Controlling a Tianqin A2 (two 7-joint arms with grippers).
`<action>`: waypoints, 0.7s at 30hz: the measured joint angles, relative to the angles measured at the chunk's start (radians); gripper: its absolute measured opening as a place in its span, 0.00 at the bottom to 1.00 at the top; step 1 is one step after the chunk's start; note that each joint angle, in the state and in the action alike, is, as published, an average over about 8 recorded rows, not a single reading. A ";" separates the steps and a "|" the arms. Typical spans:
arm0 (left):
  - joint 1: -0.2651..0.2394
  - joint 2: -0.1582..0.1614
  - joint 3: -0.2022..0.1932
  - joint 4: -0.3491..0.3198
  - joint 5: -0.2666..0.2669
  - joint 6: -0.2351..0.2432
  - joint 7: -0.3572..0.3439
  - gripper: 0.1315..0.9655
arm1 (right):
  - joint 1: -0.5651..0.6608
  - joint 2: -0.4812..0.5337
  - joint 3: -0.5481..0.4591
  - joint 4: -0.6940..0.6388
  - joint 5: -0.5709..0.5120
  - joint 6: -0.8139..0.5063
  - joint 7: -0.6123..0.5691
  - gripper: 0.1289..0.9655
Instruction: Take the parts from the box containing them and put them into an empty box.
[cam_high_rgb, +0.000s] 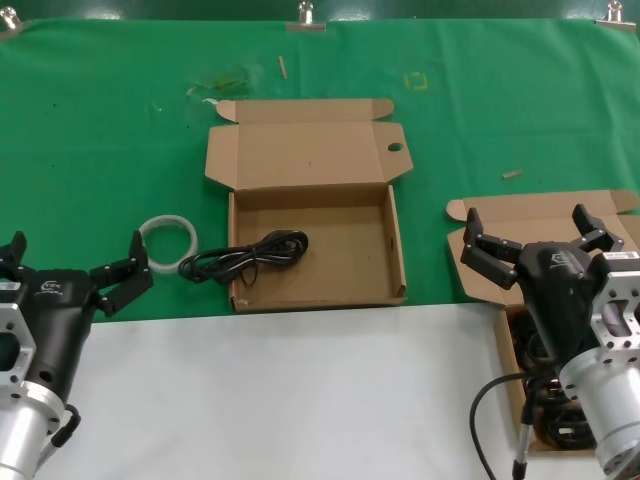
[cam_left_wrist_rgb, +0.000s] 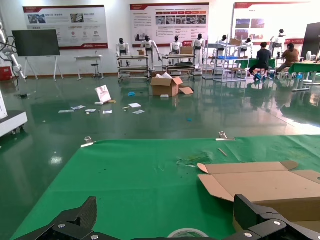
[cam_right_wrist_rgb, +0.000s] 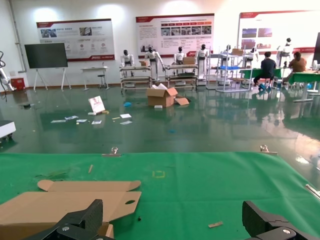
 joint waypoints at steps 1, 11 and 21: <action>0.000 0.000 0.000 0.000 0.000 0.000 0.000 1.00 | 0.000 0.000 0.000 0.000 0.000 0.000 0.001 1.00; 0.000 0.000 0.000 0.000 0.000 0.000 0.000 1.00 | -0.001 0.000 0.001 0.000 -0.001 -0.001 0.001 1.00; 0.000 0.000 0.000 0.000 0.000 0.000 0.000 1.00 | -0.001 0.000 0.001 0.000 -0.001 -0.001 0.001 1.00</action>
